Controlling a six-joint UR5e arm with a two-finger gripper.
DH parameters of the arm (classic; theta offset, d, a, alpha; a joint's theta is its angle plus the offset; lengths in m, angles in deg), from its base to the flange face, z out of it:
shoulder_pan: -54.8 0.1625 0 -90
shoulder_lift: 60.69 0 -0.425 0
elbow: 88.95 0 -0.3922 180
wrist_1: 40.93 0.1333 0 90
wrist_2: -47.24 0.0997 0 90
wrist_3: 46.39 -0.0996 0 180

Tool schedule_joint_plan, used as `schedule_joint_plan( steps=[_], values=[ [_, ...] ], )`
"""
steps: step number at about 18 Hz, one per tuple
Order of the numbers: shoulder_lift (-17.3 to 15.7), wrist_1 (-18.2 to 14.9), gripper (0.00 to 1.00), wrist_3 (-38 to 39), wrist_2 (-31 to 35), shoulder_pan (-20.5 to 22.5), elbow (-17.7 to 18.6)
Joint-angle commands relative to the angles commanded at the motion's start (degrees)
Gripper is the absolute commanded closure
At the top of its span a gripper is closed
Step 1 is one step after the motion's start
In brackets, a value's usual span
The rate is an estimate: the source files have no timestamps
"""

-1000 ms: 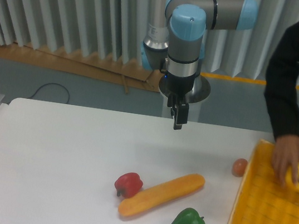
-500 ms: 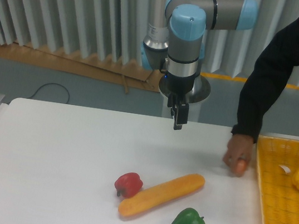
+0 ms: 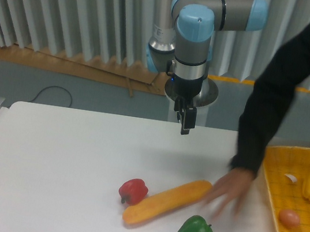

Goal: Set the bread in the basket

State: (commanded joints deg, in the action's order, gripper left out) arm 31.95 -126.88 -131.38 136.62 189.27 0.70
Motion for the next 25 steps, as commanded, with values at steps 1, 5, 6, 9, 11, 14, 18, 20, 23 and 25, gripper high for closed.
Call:
schedule_joint_plan(
  steps=[1,5,6,9,11,14,18,20,23,25],
  values=[
    [0.1,0.0,0.00,0.0,0.0,0.0,0.0],
    [0.1,0.0,0.00,-0.1,0.0,0.2,0.0],
    [0.1,0.0,0.00,-0.1,0.0,0.2,0.0],
    [0.1,0.0,0.00,-0.1,0.0,0.2,0.0],
    [0.1,0.0,0.00,-0.1,0.0,0.3,0.0],
    [0.1,0.0,0.00,-0.1,0.0,0.3,-0.1],
    [0.1,1.1,0.00,-0.1,0.0,0.3,0.1],
    [0.1,1.1,0.00,-0.1,0.0,0.3,0.2],
    [0.1,1.1,0.00,-0.1,0.0,0.3,0.1],
    [0.1,1.1,0.00,-0.1,0.0,0.4,0.1]
  ],
)
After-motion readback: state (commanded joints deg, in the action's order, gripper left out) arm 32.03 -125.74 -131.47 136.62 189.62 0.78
